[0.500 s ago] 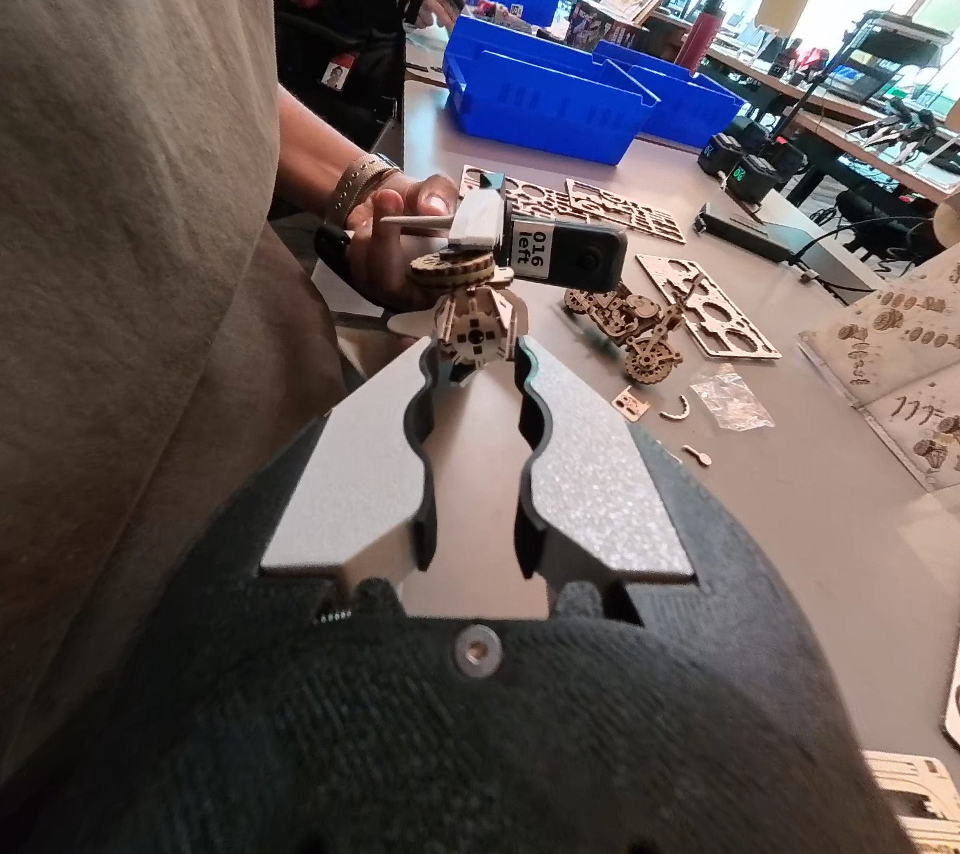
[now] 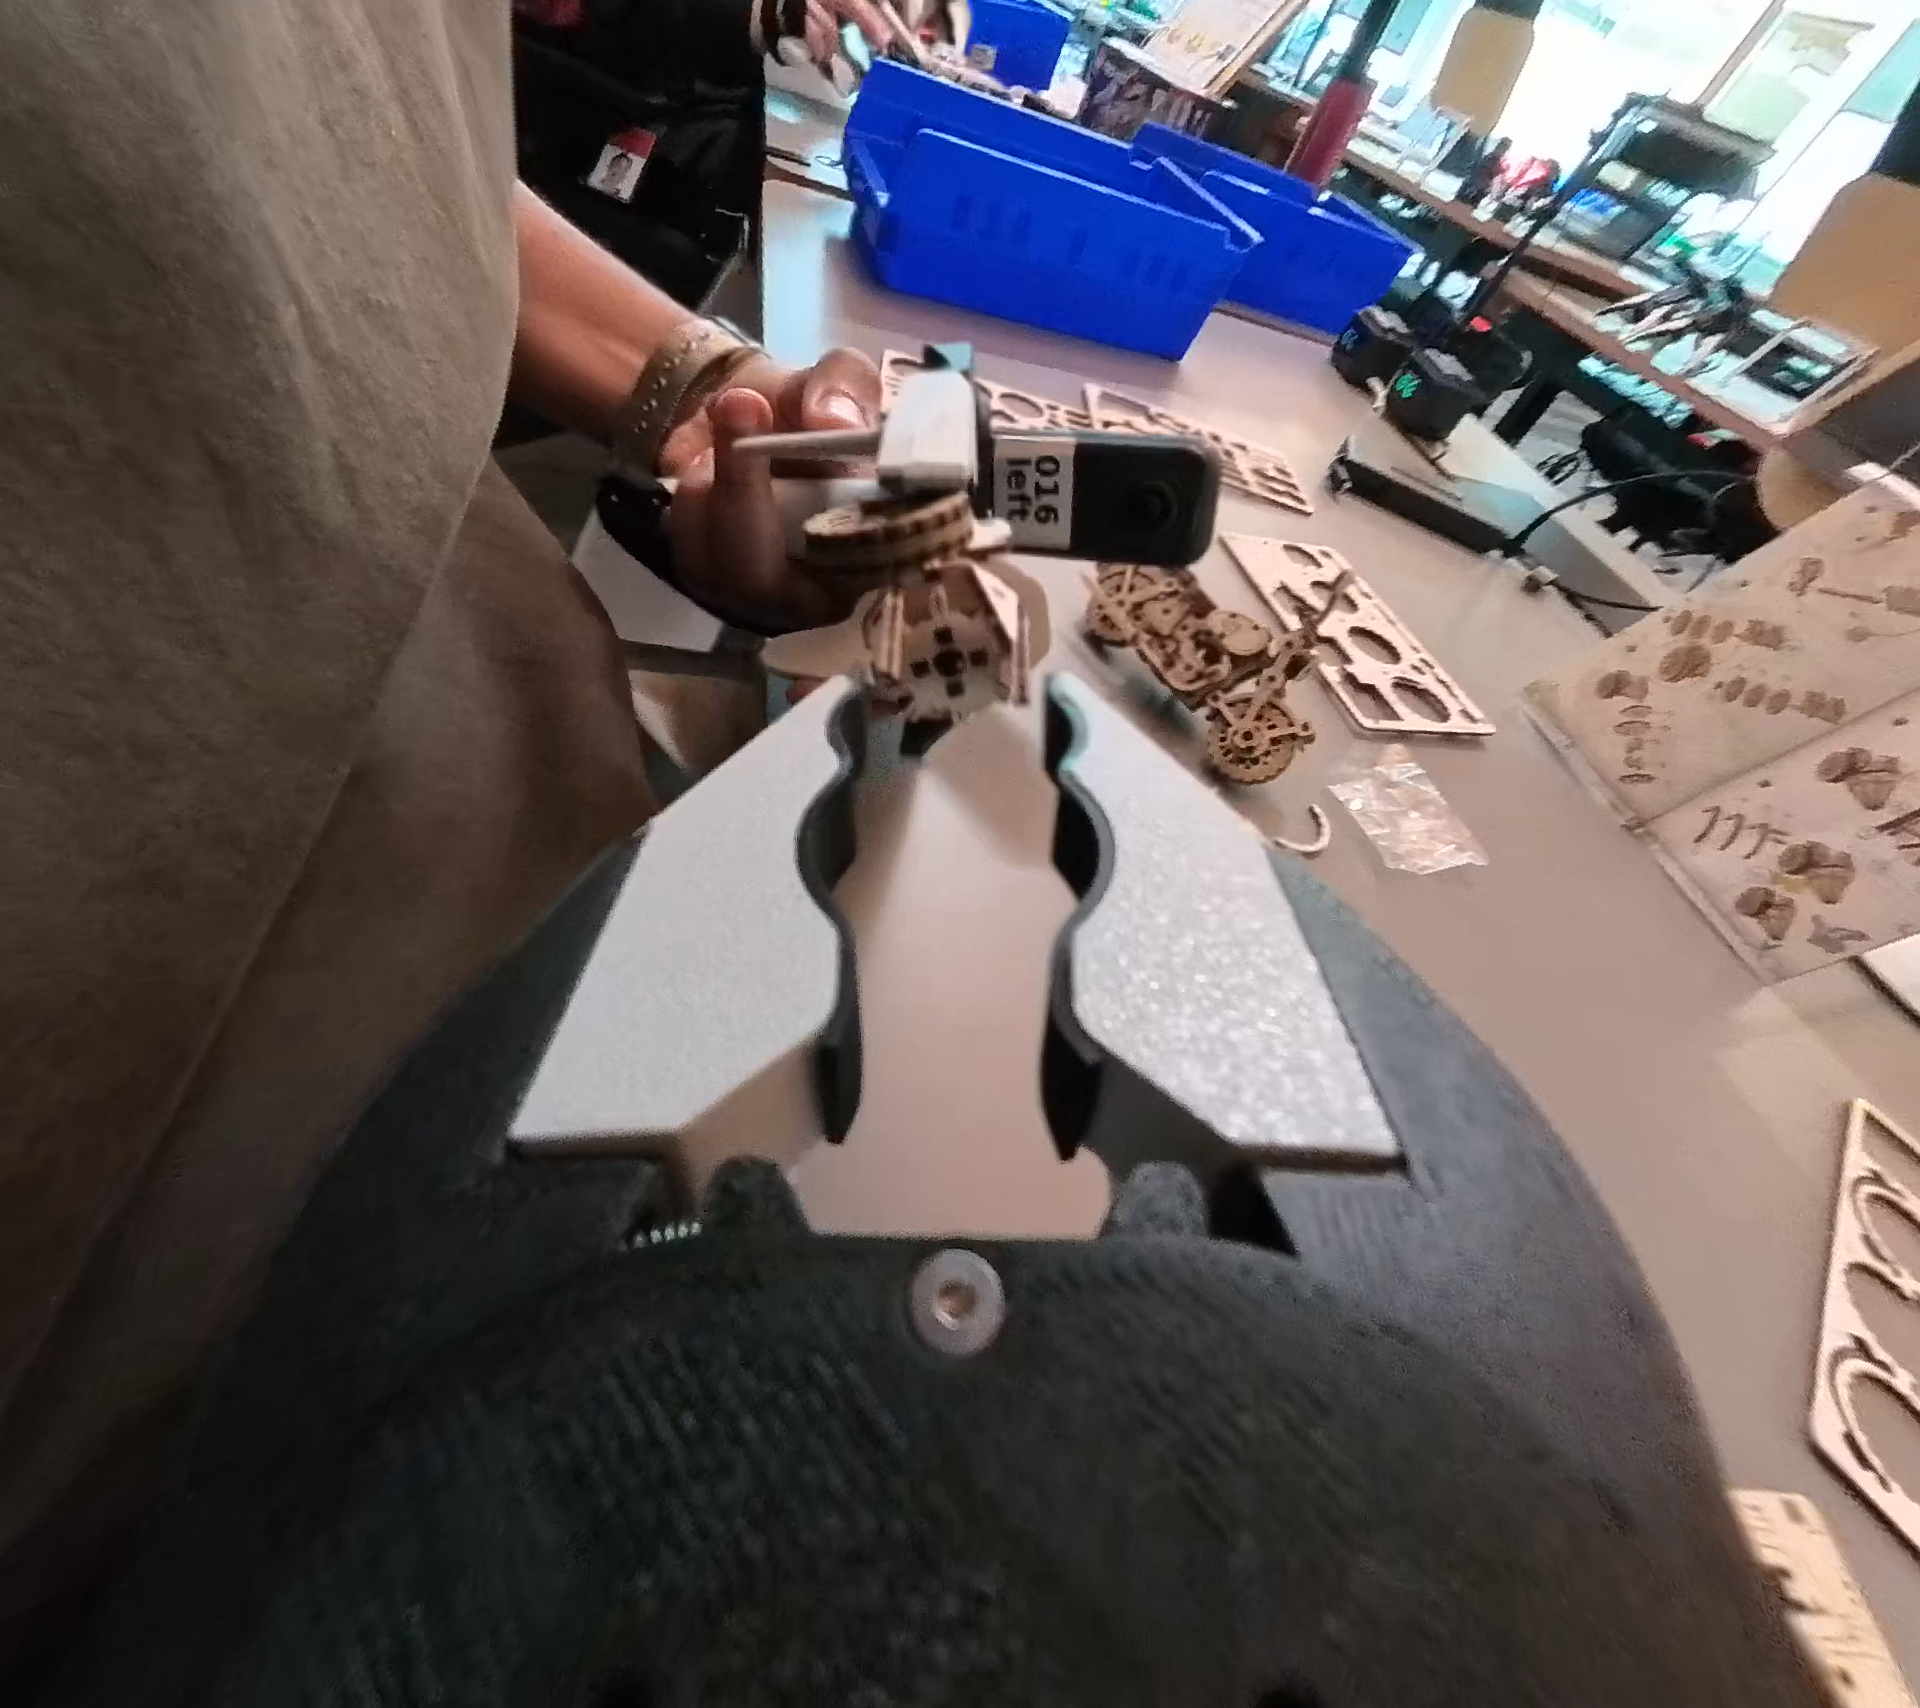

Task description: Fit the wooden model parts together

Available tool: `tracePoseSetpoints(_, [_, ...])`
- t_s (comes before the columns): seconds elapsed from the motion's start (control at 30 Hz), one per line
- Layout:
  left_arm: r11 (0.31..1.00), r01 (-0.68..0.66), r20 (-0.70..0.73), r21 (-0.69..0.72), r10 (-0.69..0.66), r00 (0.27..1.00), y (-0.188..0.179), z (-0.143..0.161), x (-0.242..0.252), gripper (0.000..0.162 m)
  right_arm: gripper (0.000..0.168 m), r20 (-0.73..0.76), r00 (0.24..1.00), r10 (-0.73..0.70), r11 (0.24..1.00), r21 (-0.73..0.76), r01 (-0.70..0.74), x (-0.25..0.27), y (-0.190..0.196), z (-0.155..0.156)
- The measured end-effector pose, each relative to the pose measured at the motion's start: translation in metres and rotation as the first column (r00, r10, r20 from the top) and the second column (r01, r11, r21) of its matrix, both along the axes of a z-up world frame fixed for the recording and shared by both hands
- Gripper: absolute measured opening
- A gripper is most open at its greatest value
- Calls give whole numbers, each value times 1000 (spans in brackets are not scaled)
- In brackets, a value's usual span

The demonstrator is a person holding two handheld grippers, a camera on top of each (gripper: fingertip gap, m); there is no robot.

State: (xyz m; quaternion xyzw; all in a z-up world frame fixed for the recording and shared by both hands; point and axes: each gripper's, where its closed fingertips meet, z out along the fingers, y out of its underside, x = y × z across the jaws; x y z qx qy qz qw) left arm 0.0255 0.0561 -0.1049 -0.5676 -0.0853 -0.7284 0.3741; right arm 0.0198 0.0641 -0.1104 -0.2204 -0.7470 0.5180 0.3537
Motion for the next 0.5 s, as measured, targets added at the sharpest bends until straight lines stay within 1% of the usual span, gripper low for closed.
tracePoseSetpoints(0.03, [999,-11,-34,36,12,999,-2,3,0,50,42,-16,1000,-7,1000,12,7,0,0,0])
tracePoseSetpoints(0.17, [991,-62,-250,119,90,964,-2,-4,-1,50,43,-76,997,-3,1000,-1,3,3,0,7])
tracePoseSetpoints(0.33, [966,-116,-388,230,200,900,0,-3,-3,51,44,-73,997,11,1000,-4,-12,5,-1,5])
tracePoseSetpoints(0.4, [956,-129,-454,262,240,858,2,-7,-3,51,43,-67,998,11,999,-37,-14,5,2,6])
tracePoseSetpoints(0.5, [942,-137,-526,306,287,800,4,-11,-3,51,42,-23,999,32,988,-152,-35,5,8,9])
